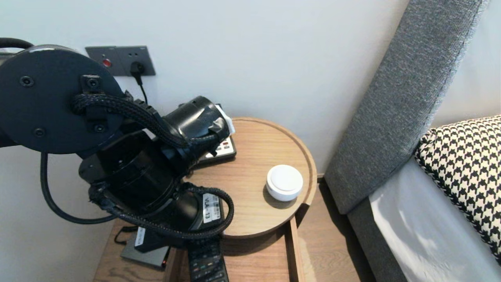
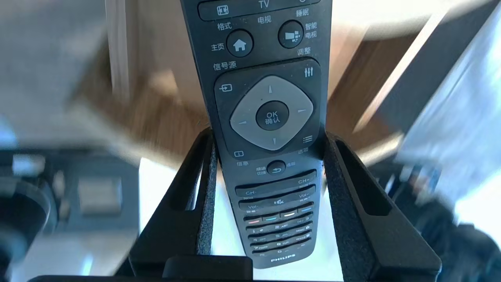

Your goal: Put the remote controls on the table in the drawer one by one

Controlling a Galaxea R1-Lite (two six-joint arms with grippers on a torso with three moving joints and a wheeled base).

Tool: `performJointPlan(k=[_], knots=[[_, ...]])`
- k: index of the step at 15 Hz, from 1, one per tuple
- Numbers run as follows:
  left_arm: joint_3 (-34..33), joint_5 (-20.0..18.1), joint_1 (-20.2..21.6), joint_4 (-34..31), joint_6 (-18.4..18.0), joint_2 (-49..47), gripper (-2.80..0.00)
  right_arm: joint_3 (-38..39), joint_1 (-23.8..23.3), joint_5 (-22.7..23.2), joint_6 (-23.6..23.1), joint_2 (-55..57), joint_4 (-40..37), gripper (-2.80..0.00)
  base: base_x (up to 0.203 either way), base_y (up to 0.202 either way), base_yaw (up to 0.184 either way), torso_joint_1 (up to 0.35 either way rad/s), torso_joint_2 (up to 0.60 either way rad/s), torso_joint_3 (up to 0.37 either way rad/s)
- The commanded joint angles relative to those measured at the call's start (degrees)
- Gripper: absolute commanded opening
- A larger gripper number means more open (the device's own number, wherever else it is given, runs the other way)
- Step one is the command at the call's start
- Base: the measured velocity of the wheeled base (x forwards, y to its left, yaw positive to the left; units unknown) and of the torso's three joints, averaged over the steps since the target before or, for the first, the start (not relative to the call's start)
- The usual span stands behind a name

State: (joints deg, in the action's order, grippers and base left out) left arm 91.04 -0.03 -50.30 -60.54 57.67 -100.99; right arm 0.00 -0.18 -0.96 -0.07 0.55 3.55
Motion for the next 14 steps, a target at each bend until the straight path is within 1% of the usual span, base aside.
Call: performJointPlan(k=[1, 2, 5, 6, 8, 9, 12, 14], knots=[[-2.19, -4.42, -0.23, -2.82, -1.45, 0.89, -2.80, 1.58, 0.01, 0.00, -0.01, 0.07, 0.05, -2.80, 0.000, 0.000, 0.000, 0.000, 0.00, 0.000], [-3.32, -5.11, -0.38, -2.84, -2.06, 1.42, -2.80, 1.58, 0.01, 0.00, -0.01, -0.02, 0.05, -2.80, 0.000, 0.000, 0.000, 0.000, 0.00, 0.000], [-5.55, -5.99, -1.35, -3.18, -2.20, 1.87, -2.80, 1.58, 0.01, 0.00, -0.01, 0.00, 0.05, -2.80, 0.000, 0.000, 0.000, 0.000, 0.00, 0.000], [-6.60, -7.18, -1.58, -3.18, -2.22, 2.06, -2.80, 1.58, 0.01, 0.00, -0.01, 0.07, 0.05, -2.80, 0.000, 0.000, 0.000, 0.000, 0.00, 0.000], [-9.83, -10.77, -1.79, -2.83, -3.11, 2.11, -2.80, 1.58, 0.01, 0.00, -0.01, -0.02, 0.05, -2.80, 0.000, 0.000, 0.000, 0.000, 0.00, 0.000], [-10.80, -11.70, -1.82, -2.47, -3.33, 1.99, -2.80, 1.58, 0.01, 0.00, -0.01, 0.04, 0.05, -2.80, 0.000, 0.000, 0.000, 0.000, 0.00, 0.000], [-14.34, -12.10, -1.82, -0.58, -3.35, 1.39, -2.80, 1.58, 0.01, 0.00, -0.01, 0.07, 0.05, -2.80, 0.000, 0.000, 0.000, 0.000, 0.00, 0.000], [-16.76, -11.86, -1.82, 1.91, -3.39, 1.20, -2.80, 1.58, 0.01, 0.00, -0.01, -0.01, 0.05, -2.80, 0.000, 0.000, 0.000, 0.000, 0.00, 0.000]])
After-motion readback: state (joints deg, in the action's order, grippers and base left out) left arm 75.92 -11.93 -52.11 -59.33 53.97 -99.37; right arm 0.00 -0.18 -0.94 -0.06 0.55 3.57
